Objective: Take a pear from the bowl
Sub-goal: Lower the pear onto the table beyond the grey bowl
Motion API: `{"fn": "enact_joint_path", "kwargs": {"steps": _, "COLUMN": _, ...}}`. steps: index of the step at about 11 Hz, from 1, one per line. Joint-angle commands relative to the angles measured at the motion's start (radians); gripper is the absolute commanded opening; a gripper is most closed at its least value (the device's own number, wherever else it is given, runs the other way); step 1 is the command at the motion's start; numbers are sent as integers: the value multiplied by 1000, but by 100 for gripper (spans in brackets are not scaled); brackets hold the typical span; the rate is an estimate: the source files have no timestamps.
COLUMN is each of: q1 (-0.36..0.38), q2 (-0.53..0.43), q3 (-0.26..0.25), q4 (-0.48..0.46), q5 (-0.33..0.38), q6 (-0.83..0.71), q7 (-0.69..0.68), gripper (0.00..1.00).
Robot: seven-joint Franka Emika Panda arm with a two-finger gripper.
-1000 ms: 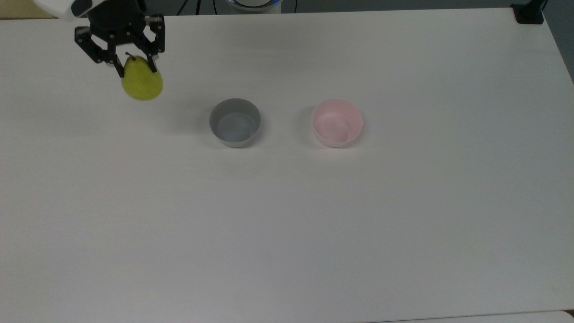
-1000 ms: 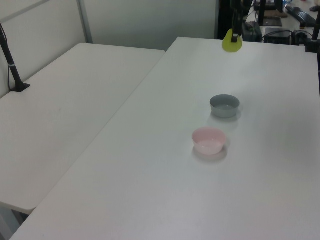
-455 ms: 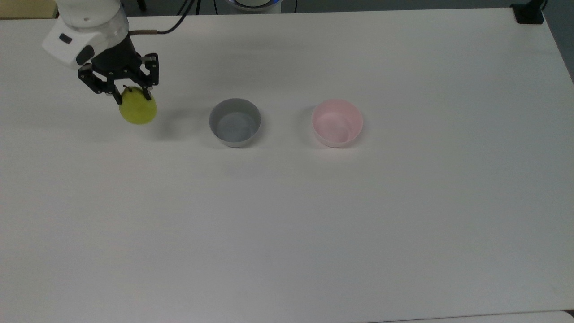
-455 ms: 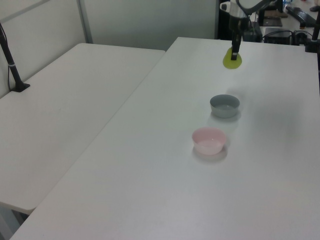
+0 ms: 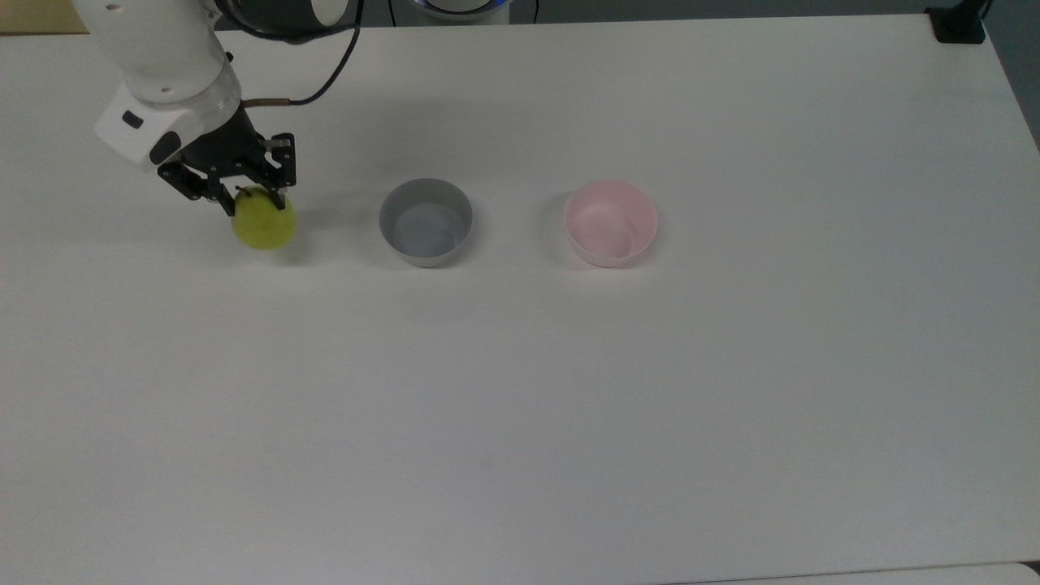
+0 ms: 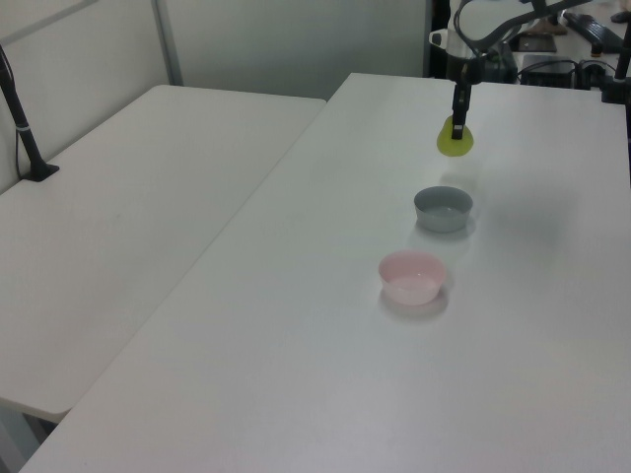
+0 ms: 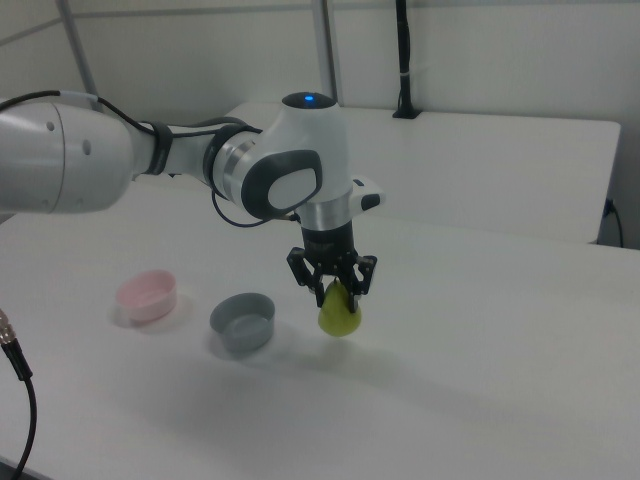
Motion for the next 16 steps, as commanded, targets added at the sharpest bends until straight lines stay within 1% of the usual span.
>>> {"fn": "enact_joint_path", "kwargs": {"steps": 1, "q1": 7, "q2": 37, "q3": -4, "q4": -8, "q5": 37, "q6": 63, "q7": -13, "gripper": 0}}
{"fn": "enact_joint_path", "kwargs": {"steps": 6, "q1": 6, "q2": 79, "q3": -3, "q4": -14, "q5": 35, "q6": 86, "q7": -17, "gripper": 0}}
{"fn": "enact_joint_path", "kwargs": {"steps": 7, "q1": 6, "q2": 79, "q3": -3, "q4": -16, "q5": 37, "q6": 86, "q7": -17, "gripper": 4}}
{"fn": "enact_joint_path", "kwargs": {"steps": 8, "q1": 4, "q2": 79, "q3": -3, "q4": -16, "q5": 37, "q6": 84, "q7": -17, "gripper": 21}}
{"fn": "enact_joint_path", "kwargs": {"steps": 9, "q1": 3, "q2": 79, "q3": -3, "q4": -16, "q5": 35, "q6": 84, "q7": -20, "gripper": 51}}
{"fn": "enact_joint_path", "kwargs": {"steps": 10, "q1": 0, "q2": 79, "q3": -3, "q4": -16, "q5": 35, "q6": 84, "q7": -20, "gripper": 62}}
{"fn": "enact_joint_path", "kwargs": {"steps": 12, "q1": 1, "q2": 70, "q3": -3, "q4": -14, "q5": 32, "q6": 75, "q7": -13, "gripper": 100}}
{"fn": "enact_joint_path", "kwargs": {"steps": 14, "q1": 3, "q2": 31, "q3": -4, "q4": -8, "q5": 32, "q6": 29, "q7": -10, "gripper": 100}}
{"fn": "enact_joint_path", "kwargs": {"steps": 16, "q1": 6, "q2": -27, "q3": -1, "q4": -6, "q5": 9, "q6": -32, "q7": -10, "gripper": 100}}
